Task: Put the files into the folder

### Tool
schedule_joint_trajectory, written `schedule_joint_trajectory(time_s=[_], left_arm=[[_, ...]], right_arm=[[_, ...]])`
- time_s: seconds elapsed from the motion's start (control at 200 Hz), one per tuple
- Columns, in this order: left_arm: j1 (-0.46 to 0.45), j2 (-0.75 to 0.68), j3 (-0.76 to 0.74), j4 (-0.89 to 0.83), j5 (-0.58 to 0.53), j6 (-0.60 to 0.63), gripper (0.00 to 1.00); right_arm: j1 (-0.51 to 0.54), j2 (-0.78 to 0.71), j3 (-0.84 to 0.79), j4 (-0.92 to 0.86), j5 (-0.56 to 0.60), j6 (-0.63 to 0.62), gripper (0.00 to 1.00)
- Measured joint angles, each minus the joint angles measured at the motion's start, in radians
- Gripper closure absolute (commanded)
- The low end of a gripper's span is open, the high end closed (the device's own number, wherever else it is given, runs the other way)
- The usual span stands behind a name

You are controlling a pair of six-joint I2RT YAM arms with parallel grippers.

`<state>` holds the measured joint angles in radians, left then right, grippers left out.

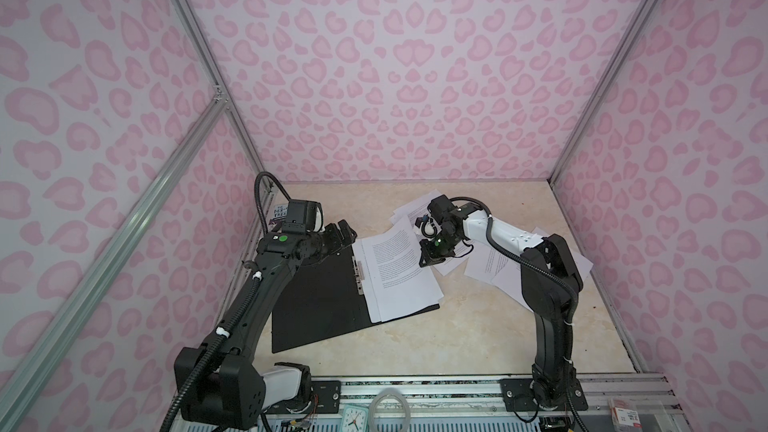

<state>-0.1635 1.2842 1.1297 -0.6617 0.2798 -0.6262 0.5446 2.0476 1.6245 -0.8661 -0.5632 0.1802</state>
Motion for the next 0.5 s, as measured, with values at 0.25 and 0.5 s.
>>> schedule_joint_trajectory(time_s=[0.25, 0.5], left_arm=[[-0.002, -0.007, -0.015, -0.002, 0.000, 0.000, 0.03], [-0.002, -0.007, -0.016, -0.002, -0.001, 0.000, 0.03]], right_arm=[[0.017, 0.026, 0.027, -0.026, -0.006, -0.013, 1.00], [0.023, 0.042, 0.052, -0.044, -0.006, -0.019, 1.00]])
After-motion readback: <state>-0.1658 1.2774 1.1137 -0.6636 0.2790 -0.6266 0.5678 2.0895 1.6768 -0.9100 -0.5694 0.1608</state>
